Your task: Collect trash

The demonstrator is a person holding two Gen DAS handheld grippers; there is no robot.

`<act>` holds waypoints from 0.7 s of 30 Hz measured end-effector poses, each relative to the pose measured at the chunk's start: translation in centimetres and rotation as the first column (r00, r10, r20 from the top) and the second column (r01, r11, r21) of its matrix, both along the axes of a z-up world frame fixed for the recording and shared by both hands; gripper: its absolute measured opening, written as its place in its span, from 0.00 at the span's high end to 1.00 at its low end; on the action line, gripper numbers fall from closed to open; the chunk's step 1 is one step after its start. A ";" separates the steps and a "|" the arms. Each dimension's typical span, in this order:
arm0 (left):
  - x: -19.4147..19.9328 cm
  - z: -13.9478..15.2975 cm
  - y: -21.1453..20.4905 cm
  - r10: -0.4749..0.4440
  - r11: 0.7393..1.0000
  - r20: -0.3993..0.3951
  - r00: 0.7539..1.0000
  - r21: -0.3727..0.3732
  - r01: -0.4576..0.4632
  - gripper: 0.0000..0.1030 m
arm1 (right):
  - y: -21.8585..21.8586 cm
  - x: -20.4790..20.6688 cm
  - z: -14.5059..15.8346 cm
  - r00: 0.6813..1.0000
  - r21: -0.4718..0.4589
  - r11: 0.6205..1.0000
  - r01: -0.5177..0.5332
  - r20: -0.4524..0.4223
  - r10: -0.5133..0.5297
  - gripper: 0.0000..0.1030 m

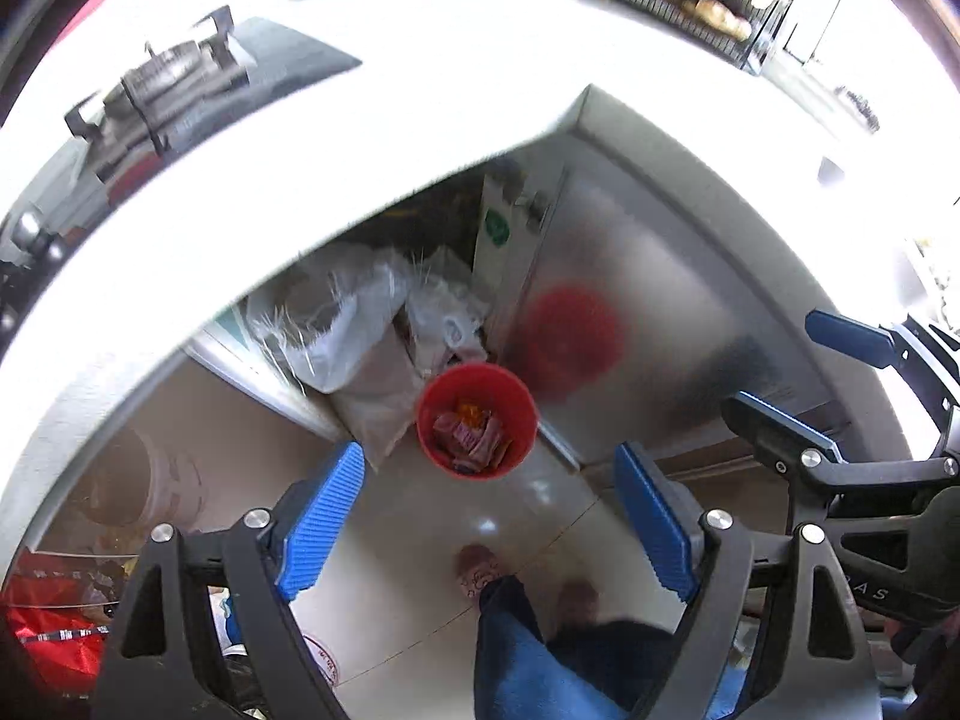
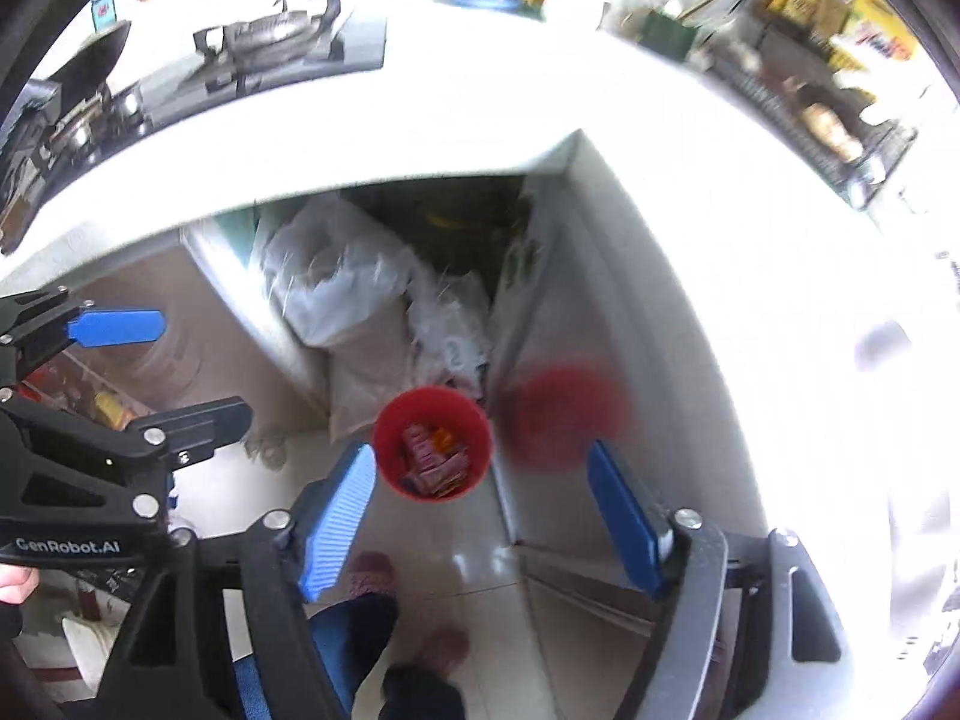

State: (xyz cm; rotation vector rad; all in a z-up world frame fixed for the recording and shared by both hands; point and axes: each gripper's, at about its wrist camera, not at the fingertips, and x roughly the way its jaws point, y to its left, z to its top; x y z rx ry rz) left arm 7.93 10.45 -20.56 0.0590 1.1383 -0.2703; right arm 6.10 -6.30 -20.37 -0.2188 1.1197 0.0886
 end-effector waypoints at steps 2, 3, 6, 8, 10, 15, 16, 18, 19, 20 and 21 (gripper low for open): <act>-0.9 1.6 -0.3 0.008 1.000 0.022 1.000 -0.012 -0.008 0.19 | -0.6 -0.6 1.6 0.999 -0.015 1.000 0.012 0.033 -0.012 0.27; -1.4 2.5 -0.5 0.016 1.000 0.032 0.999 -0.017 -0.015 0.17 | -0.8 -1.1 2.5 0.998 -0.022 0.999 0.025 0.050 -0.024 0.26; -2.9 5.3 -1.3 0.015 1.000 0.079 0.997 -0.012 -0.014 0.00 | -1.4 -3.1 5.6 0.990 -0.055 0.997 0.056 0.135 -0.048 0.25; -4.4 7.2 -1.9 0.024 1.000 0.121 0.992 0.002 -0.024 0.00 | -1.9 -4.2 6.9 0.982 -0.061 0.996 0.061 0.180 -0.050 0.19; -5.8 8.7 -2.5 0.036 0.999 0.152 0.988 0.004 -0.037 0.00 | -2.8 -5.5 8.2 0.977 -0.047 0.997 0.059 0.209 -0.048 0.17; -9.6 11.7 -4.2 0.072 0.997 0.225 0.972 0.001 -0.074 0.00 | -4.4 -8.7 11.1 0.956 -0.042 0.997 0.070 0.289 -0.055 0.17; -10.4 12.2 -4.7 0.080 0.997 0.238 0.968 -0.001 -0.082 0.00 | -4.8 -9.4 11.6 0.950 -0.044 0.996 0.076 0.306 -0.059 0.16; -12.0 13.1 -5.4 0.096 0.995 0.271 0.958 -0.001 -0.099 0.00 | -5.2 -10.7 12.6 0.938 -0.060 0.994 0.089 0.341 -0.064 0.12; -12.8 13.4 -5.7 0.105 0.994 0.286 0.953 -0.003 -0.109 0.00 | -5.5 -11.3 13.2 0.931 -0.072 0.993 0.092 0.360 -0.060 0.11; -13.5 13.7 -5.9 0.113 0.993 0.294 0.949 -0.007 -0.116 0.00 | -5.7 -11.8 13.5 0.926 -0.081 0.992 0.093 0.374 -0.057 0.10; -14.1 13.9 -6.1 0.119 0.993 0.298 0.947 -0.012 -0.121 0.00 | -6.0 -12.4 13.9 0.921 -0.082 0.992 0.095 0.385 -0.057 0.09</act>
